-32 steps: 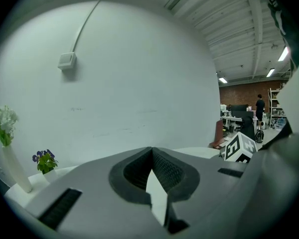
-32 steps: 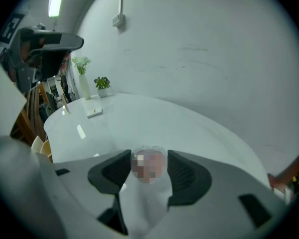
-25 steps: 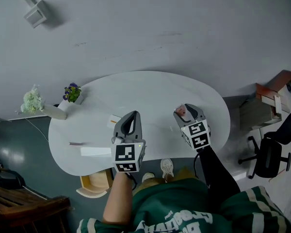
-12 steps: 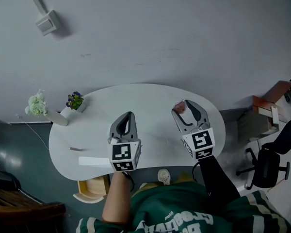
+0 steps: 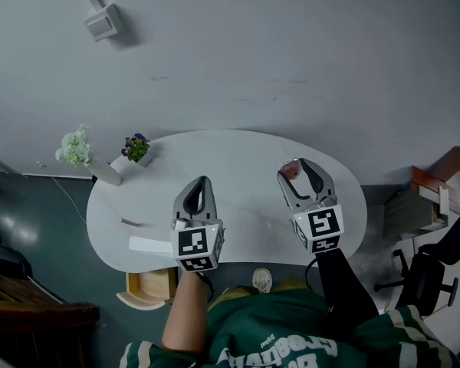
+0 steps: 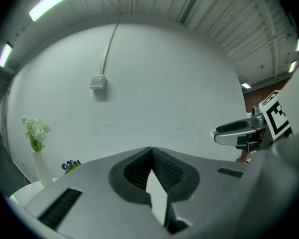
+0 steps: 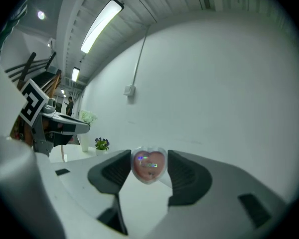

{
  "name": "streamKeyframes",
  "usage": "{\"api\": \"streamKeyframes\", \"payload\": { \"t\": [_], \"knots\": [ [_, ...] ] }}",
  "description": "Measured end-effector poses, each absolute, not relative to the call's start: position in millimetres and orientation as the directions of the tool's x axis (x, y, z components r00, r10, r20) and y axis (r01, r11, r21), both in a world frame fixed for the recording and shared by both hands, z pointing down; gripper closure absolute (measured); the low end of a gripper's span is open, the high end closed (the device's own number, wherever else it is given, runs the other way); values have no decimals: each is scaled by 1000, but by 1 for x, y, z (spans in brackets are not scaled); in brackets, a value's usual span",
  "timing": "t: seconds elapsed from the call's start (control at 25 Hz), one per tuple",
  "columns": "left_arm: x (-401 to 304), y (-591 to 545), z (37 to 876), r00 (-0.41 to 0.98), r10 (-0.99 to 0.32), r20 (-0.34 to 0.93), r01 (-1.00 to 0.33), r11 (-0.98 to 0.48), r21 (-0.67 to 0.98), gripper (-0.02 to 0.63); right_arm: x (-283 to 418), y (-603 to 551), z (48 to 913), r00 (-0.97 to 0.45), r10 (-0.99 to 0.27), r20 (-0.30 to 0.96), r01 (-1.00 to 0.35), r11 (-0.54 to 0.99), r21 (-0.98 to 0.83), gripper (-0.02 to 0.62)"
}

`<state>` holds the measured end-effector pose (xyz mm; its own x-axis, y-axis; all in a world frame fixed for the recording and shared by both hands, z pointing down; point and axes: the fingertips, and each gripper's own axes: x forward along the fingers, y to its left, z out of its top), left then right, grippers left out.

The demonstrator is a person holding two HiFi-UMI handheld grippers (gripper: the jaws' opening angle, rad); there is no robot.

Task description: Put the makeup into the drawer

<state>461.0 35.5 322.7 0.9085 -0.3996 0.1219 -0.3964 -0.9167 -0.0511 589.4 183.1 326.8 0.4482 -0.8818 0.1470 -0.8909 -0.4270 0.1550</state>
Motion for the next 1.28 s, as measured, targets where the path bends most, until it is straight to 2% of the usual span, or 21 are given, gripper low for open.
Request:
{"api": "streamKeyframes", "payload": {
  "t": [0.28,0.6,0.88,1.28],
  "knots": [
    [388,-5,326,833,-538,129,-533,-843,-73,607,538,118,339,290,-944,161,-953,-268,143,359],
    [287,-42,323,728,-671,139,-657,-741,-139,607,449,36,349,78,-982,171,-992,-60,112,359],
    [181,-77,319,611,-778,145,-754,-628,-191,607,344,-27,350,-113,-977,179,-986,132,98,359],
    [25,-125,323,503,-852,145,-835,-523,-172,607,180,-94,352,-292,-937,194,-945,313,90,359]
  ]
}}
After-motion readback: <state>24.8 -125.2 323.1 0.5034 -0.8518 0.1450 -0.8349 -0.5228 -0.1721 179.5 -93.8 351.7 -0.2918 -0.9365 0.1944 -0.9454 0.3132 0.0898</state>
